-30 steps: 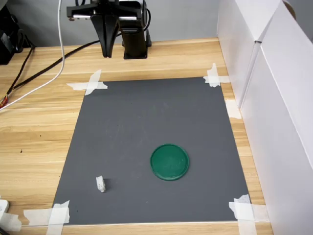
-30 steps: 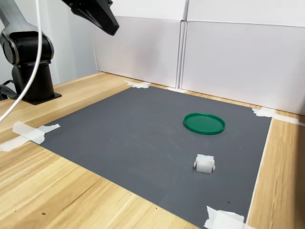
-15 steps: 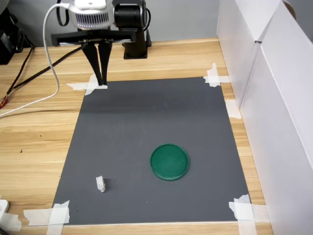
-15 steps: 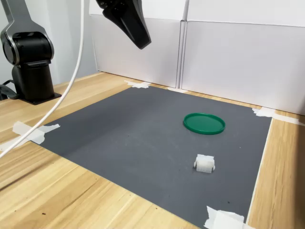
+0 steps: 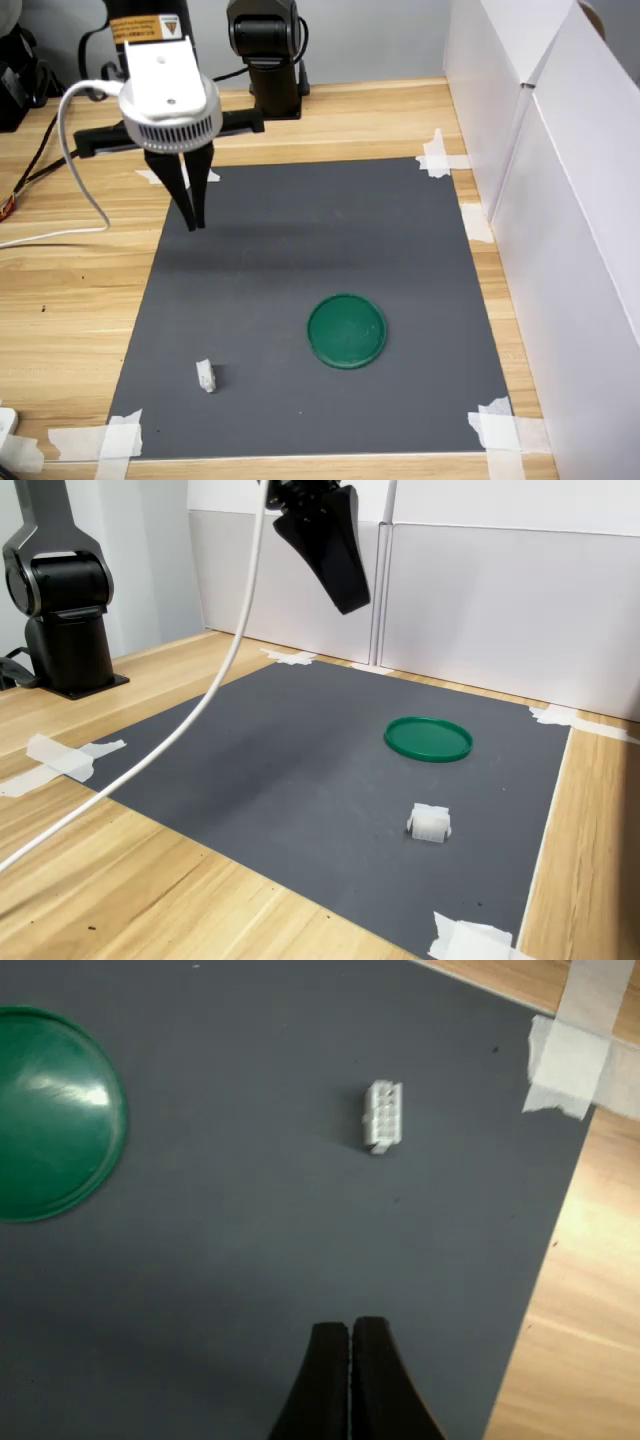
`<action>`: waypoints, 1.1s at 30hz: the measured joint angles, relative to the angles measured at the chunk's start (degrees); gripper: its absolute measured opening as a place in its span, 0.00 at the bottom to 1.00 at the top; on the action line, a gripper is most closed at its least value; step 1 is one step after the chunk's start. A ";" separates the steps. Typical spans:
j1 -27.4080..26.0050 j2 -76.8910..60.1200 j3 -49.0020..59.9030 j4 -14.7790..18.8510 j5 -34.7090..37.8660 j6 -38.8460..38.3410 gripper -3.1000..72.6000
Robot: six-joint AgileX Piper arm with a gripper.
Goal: Grasp a white terminal and put it in the green lid.
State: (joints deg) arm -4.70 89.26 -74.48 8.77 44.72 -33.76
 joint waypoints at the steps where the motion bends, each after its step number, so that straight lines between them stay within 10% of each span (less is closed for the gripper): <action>1: 0.00 0.98 -0.98 -0.45 0.45 0.00 0.02; 18: 0.00 14.47 -12.62 -1.77 6.67 -2.11 0.08; 33: 0.00 17.80 -16.90 -2.33 6.55 1.99 0.78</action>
State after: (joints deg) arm -4.70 107.07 -91.38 6.43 51.27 -31.77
